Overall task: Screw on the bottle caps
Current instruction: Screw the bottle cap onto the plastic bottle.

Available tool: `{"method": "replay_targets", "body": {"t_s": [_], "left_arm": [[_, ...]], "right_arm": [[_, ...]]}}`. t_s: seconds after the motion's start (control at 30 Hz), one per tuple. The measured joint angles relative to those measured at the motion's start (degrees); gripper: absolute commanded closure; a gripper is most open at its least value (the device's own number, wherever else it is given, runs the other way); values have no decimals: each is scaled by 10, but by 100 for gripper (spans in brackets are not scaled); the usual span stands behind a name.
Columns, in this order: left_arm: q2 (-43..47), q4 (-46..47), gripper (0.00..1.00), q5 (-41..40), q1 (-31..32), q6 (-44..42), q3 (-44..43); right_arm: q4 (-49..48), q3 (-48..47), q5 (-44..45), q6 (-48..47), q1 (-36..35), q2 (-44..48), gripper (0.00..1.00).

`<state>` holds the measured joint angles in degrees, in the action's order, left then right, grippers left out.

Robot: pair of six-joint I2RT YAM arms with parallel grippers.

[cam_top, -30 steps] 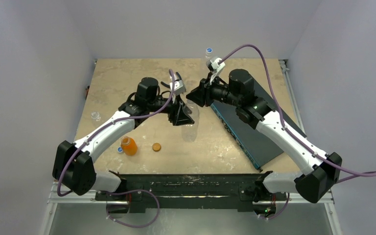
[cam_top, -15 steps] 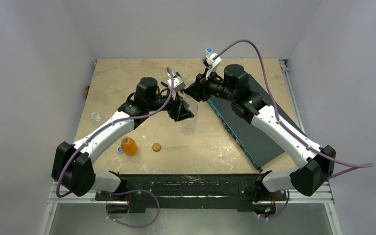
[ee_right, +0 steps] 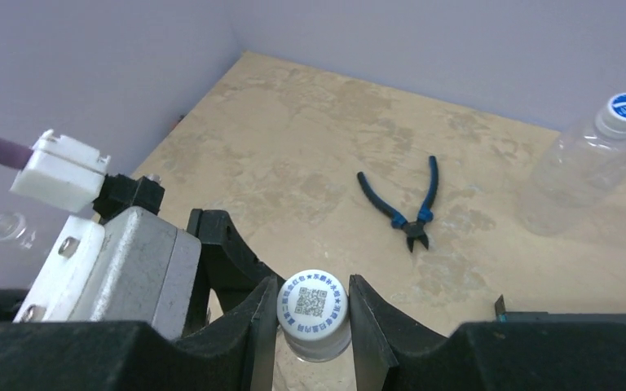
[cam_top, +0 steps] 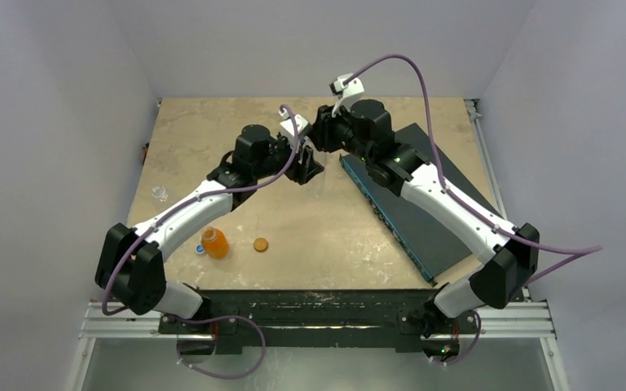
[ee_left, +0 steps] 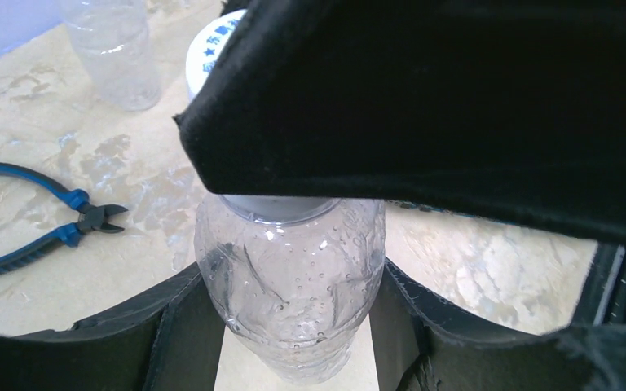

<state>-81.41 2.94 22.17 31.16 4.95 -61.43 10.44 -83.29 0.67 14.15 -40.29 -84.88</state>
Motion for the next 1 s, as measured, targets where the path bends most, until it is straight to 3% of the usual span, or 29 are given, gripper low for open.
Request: {"method": "replay_targets", "body": {"t_s": [0.33, 0.8, 1.0], "left_arm": [[-47, 38, 100, -45, 5, 0, -12], [-45, 52, 100, -38, -7, -16, -12], [-39, 49, 100, -25, -9, -16, -12]], "right_arm": [[23, -27, 116, 38, -14, -31, 69], [91, -67, 127, 66, -19, -30, 46], [107, -71, 114, 75, -23, -13, 30]]}}
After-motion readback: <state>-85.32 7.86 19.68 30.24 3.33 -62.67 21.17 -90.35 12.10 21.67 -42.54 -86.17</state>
